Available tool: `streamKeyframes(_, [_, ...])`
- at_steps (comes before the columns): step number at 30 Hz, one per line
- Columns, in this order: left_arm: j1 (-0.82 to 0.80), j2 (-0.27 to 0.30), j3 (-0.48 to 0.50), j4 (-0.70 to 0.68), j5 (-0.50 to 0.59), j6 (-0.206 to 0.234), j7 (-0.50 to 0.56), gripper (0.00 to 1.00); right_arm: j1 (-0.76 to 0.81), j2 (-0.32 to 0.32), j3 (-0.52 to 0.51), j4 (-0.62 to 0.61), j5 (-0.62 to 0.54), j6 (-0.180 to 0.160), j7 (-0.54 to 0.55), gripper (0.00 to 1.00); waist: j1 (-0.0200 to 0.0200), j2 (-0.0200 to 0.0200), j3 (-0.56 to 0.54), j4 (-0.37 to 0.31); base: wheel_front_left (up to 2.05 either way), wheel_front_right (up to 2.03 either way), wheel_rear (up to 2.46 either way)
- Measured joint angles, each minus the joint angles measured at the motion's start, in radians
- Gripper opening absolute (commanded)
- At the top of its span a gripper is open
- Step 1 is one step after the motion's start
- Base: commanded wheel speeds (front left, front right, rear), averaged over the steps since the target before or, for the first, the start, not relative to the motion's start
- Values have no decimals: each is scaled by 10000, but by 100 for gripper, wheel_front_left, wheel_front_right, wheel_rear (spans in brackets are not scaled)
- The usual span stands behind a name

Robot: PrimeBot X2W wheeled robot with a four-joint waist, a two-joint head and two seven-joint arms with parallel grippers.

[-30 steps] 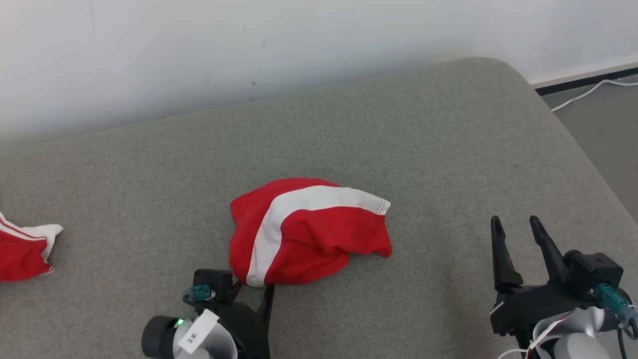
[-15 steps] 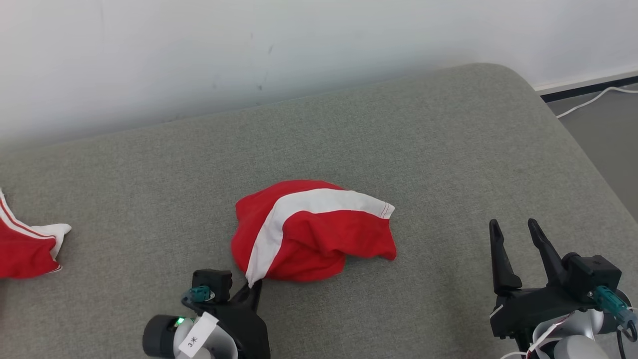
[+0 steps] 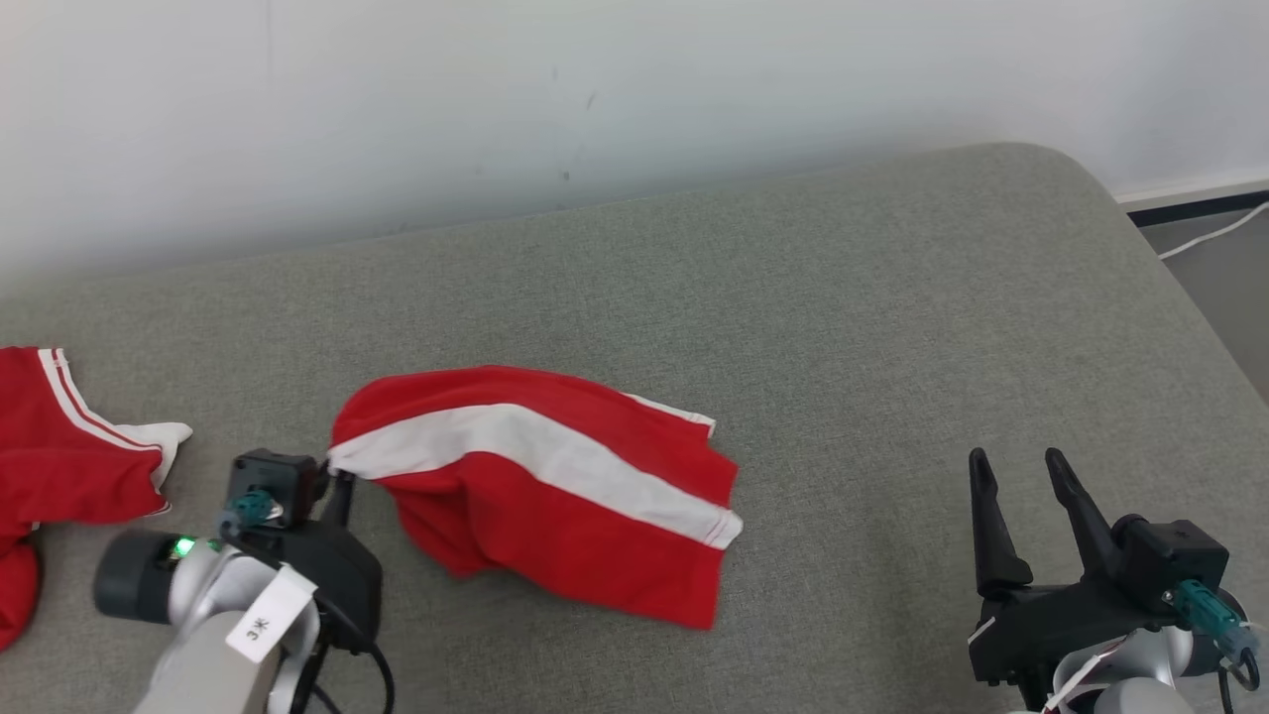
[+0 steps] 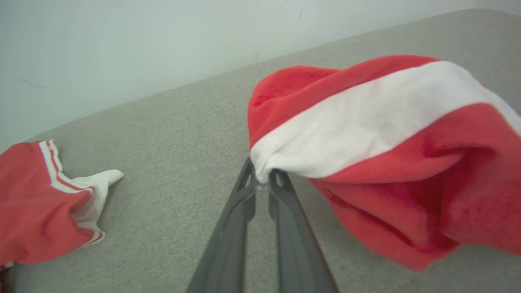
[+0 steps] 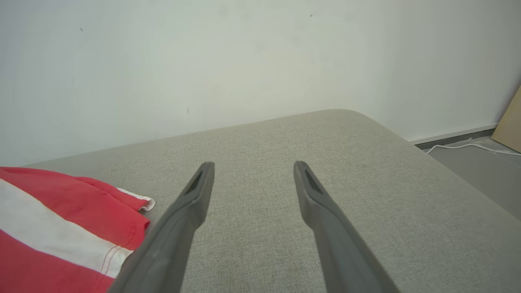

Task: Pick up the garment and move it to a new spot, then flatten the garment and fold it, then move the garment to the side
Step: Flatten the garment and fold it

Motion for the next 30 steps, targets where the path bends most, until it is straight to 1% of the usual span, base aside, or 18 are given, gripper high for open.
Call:
streamKeyframes(2, [-44, 349, 52, -35, 205, 86, 2, 0, -12, 33, 100, 31, 0, 4, 2, 100, 0, 0, -21, 45, 0, 0, 0])
streamKeyframes(3, [-76, 399, 54, -50, 291, 86, 2, 0, -13, 33, 127, 38, 2, 10, 4, 100, 0, 0, -23, 52, 0, 0, 0])
streamKeyframes(5, [-102, 401, 48, -128, 297, 88, 2, 0, -13, 31, 201, 77, 50, 44, 96, 100, 0, 0, -17, 60, 0, 0, 0])
streamKeyframes(8, [-94, 313, 15, -230, 295, 136, 8, 0, -15, 48, 445, 267, 299, 305, 541, 100, 0, 0, 3, 73, 0, 0, 0])
streamKeyframes(11, [-89, 211, -50, -313, 295, 161, 15, 0, -65, 165, 815, 384, 485, 516, 1131, 100, -1, 0, 45, 98, 0, 0, 0])
streamKeyframes(12, [-89, 192, -56, -322, 295, 161, 17, 0, -156, 221, 988, 431, 529, 558, 1360, 100, -1, 0, 58, 107, 0, 0, 0])
streamKeyframes(13, [-89, 192, -56, -322, 295, 161, 17, 0, -156, 221, 988, 431, 529, 558, 1360, 100, -1, 0, 58, 107, 0, 0, 0])
streamKeyframes(16, [-90, 194, -56, -351, 295, 163, 75, 0, -633, 474, 1494, 583, 897, 721, 2132, 100, -1, 0, 97, 123, 0, 0, 0])
streamKeyframes(21, [-118, 184, -100, -468, 299, 174, 169, 0, -1456, 639, 2249, 855, 1248, 696, 3530, 100, -1, 0, 201, 152, 0, 0, 0])
streamKeyframes(23, [-153, 136, -150, -493, 307, 173, 201, 0, -1754, 633, 2523, 1095, 1246, 575, 4115, 100, 0, 0, 258, 190, 0, 0, 0])
streamKeyframes(28, [-393, 19, -211, -556, 324, 159, 282, 0, -2424, 629, 2918, 1634, 1225, 146, 5252, 100, -1, 0, 404, 337, 0, 0, 0])
streamKeyframes(30, [-468, -12, -211, -573, 324, 159, 284, 0, -2668, 619, 3020, 1779, 1225, 84, 5588, 100, 0, 0, 472, 406, 0, 0, 0])
